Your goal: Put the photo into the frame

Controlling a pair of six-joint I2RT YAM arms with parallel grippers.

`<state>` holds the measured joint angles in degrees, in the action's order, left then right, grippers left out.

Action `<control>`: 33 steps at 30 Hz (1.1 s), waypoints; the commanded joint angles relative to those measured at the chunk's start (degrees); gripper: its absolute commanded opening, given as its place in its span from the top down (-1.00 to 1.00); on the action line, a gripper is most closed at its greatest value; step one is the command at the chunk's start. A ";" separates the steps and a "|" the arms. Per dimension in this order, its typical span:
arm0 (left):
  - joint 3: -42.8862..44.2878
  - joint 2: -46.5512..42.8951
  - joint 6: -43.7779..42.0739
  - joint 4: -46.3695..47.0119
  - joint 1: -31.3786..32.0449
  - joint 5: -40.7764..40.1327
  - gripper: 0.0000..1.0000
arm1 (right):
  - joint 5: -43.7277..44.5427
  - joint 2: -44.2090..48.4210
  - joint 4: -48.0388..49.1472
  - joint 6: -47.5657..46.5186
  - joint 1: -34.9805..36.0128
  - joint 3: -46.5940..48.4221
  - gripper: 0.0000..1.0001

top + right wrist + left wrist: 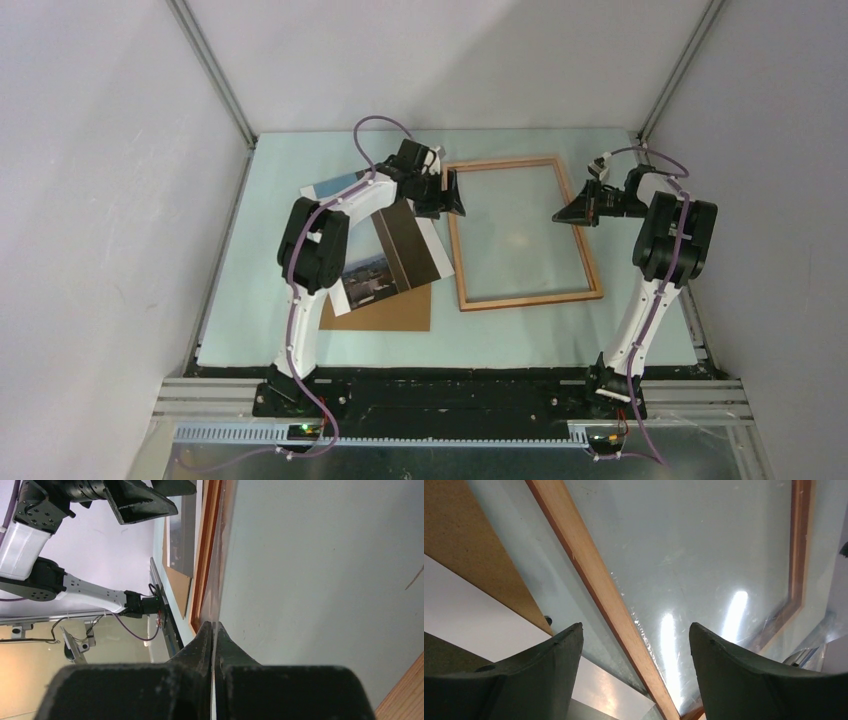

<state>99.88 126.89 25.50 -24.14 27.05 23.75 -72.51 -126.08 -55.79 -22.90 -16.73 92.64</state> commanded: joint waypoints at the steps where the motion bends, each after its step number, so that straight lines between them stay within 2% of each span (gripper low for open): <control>1: 1.09 -0.57 1.62 3.33 0.43 -0.83 -0.64 | -2.38 -0.12 2.25 2.81 0.69 -1.44 1.00; 9: -1.05 -0.83 1.36 4.36 0.80 -1.34 -0.59 | -1.37 0.55 5.75 7.00 1.38 -3.76 1.00; 16: -3.52 -1.43 1.22 4.46 0.81 -1.35 -0.43 | -0.80 1.26 9.73 10.56 1.35 -6.76 1.00; 25: -6.01 -2.81 0.34 4.48 0.75 -1.86 -0.11 | 1.27 5.70 20.50 18.84 1.35 -14.89 1.00; 33: -8.87 -4.85 -1.55 4.30 0.14 -1.76 0.14 | 1.68 8.15 23.69 21.29 1.44 -18.78 1.00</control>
<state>92.09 126.08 25.85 -20.38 27.35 21.67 -70.28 -121.73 -35.14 -3.73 -15.86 75.31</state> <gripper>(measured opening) 0.470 0.009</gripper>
